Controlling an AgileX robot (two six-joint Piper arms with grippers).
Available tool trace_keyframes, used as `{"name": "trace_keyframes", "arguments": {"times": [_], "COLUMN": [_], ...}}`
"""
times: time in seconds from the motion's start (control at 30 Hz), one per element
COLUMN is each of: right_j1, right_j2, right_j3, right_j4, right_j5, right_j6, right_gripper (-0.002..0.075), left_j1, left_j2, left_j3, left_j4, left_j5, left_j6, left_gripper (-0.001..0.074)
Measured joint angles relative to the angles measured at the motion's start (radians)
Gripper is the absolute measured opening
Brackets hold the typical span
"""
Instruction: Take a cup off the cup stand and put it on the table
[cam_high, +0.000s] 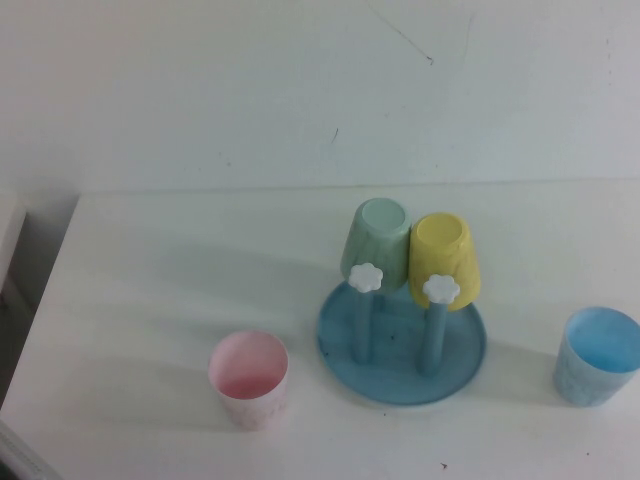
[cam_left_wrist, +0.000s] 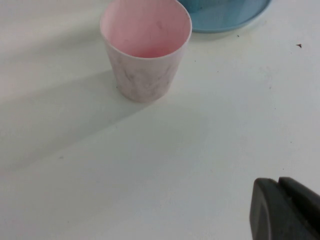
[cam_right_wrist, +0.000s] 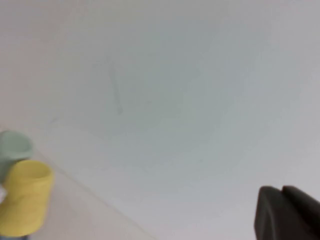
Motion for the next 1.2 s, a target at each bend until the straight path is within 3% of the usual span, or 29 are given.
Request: {"name": "trace_keyframes", "arguments": {"times": [0.13,0.33,0.53,0.63,0.9,1.2], "right_j1": [0.000,0.000,0.000,0.000,0.000,0.000], "right_j2": [0.000,-0.035,-0.147,-0.186,-0.275,-0.304], "right_j3": [0.126,0.325,0.523,0.590,0.683,0.683], "right_j4": [-0.013,-0.061,-0.670,-0.759,-0.786,-0.802], "right_j5": [-0.249,-0.362,-0.395,-0.363,-0.183,-0.172], "right_j6": [-0.007,0.036,0.785,0.911,0.959,0.951], "right_gripper": [-0.0001,-0.0001,-0.0002,-0.0001,-0.0002,-0.0002], "left_j1": [0.000,0.000,0.000,0.000,0.000,0.000], "left_j2": [0.000,0.000,0.000,0.000,0.000,0.000], "left_j3": [0.000,0.000,0.000,0.000,0.000,0.000], "left_j4": [0.000,0.002,0.002,0.002,0.002,0.002], "left_j5": [0.000,0.001,0.001,0.001,0.001,0.007], "left_j6": [-0.002,-0.002,-0.002,-0.002,-0.002,0.001], "left_gripper": [-0.0002,-0.0002,-0.0002,-0.0002,-0.0002,-0.0002]}}
